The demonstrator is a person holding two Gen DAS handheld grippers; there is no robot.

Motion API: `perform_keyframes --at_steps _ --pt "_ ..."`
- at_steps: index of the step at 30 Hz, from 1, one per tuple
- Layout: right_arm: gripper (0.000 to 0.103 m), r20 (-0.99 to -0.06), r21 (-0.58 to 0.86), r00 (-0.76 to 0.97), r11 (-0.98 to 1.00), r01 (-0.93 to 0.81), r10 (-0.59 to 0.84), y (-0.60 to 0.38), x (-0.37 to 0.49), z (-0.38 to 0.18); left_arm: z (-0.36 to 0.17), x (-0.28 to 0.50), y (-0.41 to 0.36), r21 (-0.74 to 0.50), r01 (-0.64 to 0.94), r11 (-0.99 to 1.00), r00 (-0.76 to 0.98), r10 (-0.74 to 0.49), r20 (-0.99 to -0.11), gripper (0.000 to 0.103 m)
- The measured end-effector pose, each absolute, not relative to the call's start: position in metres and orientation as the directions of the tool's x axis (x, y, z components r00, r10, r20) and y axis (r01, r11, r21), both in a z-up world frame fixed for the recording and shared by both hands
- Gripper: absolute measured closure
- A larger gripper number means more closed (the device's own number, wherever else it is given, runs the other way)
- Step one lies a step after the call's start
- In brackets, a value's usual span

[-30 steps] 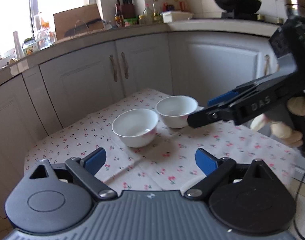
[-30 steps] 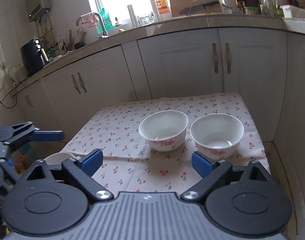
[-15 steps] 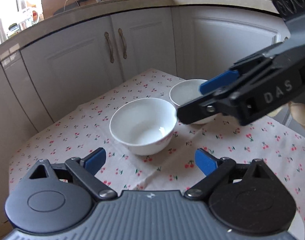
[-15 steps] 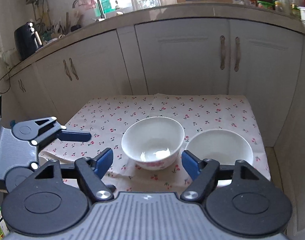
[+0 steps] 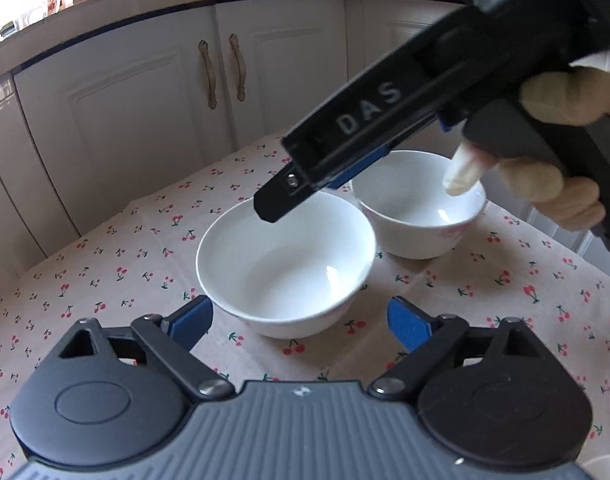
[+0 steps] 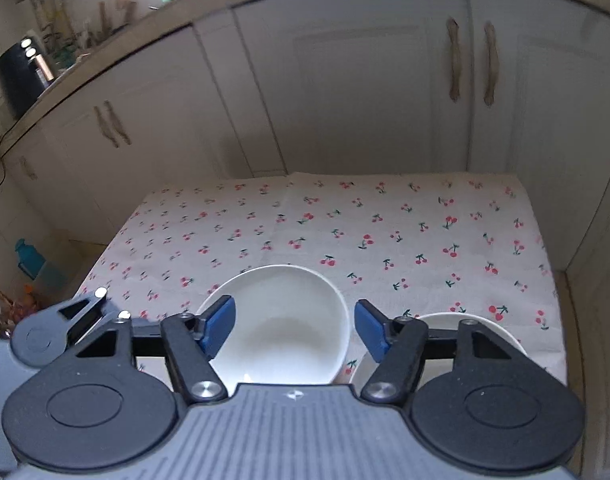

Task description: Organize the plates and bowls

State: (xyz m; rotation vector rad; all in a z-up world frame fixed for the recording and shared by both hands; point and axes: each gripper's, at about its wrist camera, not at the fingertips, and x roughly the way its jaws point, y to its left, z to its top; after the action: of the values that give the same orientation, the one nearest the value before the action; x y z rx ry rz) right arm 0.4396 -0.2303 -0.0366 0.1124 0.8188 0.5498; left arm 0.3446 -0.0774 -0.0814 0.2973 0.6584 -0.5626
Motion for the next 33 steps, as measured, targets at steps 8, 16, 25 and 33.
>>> perform_keyframes --at_steps 8,16,25,33 --pt "0.043 -0.701 0.316 0.505 0.854 -0.413 0.503 -0.222 0.459 -0.048 -0.086 0.357 -0.076 0.068 0.583 0.81 0.638 -0.404 -0.655 0.013" --pt "0.043 -0.705 0.322 0.492 0.849 -0.42 0.511 -0.224 0.459 -0.053 -0.085 0.363 -0.072 0.038 0.574 0.818 0.636 -0.415 -0.651 0.015" --pt "0.042 -0.713 0.326 0.481 0.848 -0.417 0.51 -0.221 0.464 -0.055 -0.085 0.366 -0.074 0.047 0.572 0.819 0.635 -0.405 -0.658 0.015" --pt "0.042 -0.713 0.328 0.478 0.847 -0.419 0.512 -0.221 0.467 -0.055 -0.085 0.368 -0.075 0.056 0.578 0.814 0.632 -0.404 -0.662 0.015"
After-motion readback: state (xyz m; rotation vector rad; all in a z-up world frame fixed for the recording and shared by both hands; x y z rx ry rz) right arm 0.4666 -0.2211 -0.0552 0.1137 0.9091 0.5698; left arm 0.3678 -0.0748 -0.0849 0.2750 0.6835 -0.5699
